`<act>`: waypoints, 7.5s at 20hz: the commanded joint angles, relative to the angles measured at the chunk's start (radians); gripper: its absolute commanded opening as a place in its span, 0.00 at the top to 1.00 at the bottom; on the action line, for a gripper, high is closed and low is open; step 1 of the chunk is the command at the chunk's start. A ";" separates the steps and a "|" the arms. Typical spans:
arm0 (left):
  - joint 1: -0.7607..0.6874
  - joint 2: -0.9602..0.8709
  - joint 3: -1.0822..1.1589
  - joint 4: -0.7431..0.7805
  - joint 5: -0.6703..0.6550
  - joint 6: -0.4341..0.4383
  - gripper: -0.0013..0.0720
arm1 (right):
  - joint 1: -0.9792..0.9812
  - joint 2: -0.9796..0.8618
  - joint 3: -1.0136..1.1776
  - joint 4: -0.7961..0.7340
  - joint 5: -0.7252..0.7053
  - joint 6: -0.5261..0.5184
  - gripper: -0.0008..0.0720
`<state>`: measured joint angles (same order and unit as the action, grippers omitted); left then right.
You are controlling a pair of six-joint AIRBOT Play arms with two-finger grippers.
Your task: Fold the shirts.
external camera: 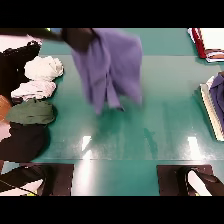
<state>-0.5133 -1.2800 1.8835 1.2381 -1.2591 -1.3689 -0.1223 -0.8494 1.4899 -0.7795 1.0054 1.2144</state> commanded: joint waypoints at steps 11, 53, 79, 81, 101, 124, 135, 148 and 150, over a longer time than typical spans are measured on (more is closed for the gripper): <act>0.128 -0.051 -0.452 -0.141 0.139 -0.045 0.93 | -0.004 0.006 -0.002 -0.001 0.073 0.000 0.97; 0.188 -0.024 -0.732 -0.085 0.251 -0.019 0.95 | 0.008 -0.058 -0.002 -0.103 0.415 0.036 0.97; 0.188 0.021 -0.695 -0.041 0.126 -0.044 0.36 | 0.561 -0.412 -0.459 -0.088 0.143 0.124 0.97; 0.188 0.021 -0.739 -0.112 0.177 -0.036 0.36 | 0.443 -0.306 -0.431 -0.088 0.221 0.135 0.97; 0.089 -0.185 -0.830 -0.355 0.556 0.093 0.36 | 0.137 -0.092 -0.509 -0.084 0.377 0.157 0.97; 0.288 0.394 -0.275 -0.169 0.343 0.068 0.95 | 0.106 -0.092 0.181 -0.087 0.395 0.138 0.97; 0.288 0.447 0.171 -0.178 0.255 0.068 0.95 | 0.106 -0.093 0.611 -0.161 0.442 0.225 0.97; 0.289 -0.093 -0.272 0.010 0.165 -0.063 0.95 | 0.183 -0.549 0.175 -0.216 0.504 0.340 0.97; 0.288 -0.232 -0.272 0.011 0.240 -0.051 0.95 | 0.180 -0.661 0.132 -0.215 0.388 0.293 0.97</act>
<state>-0.2253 -1.3388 1.6539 1.2469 -1.0859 -1.4185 0.0517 -1.3651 1.6951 -1.0012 1.4910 1.5600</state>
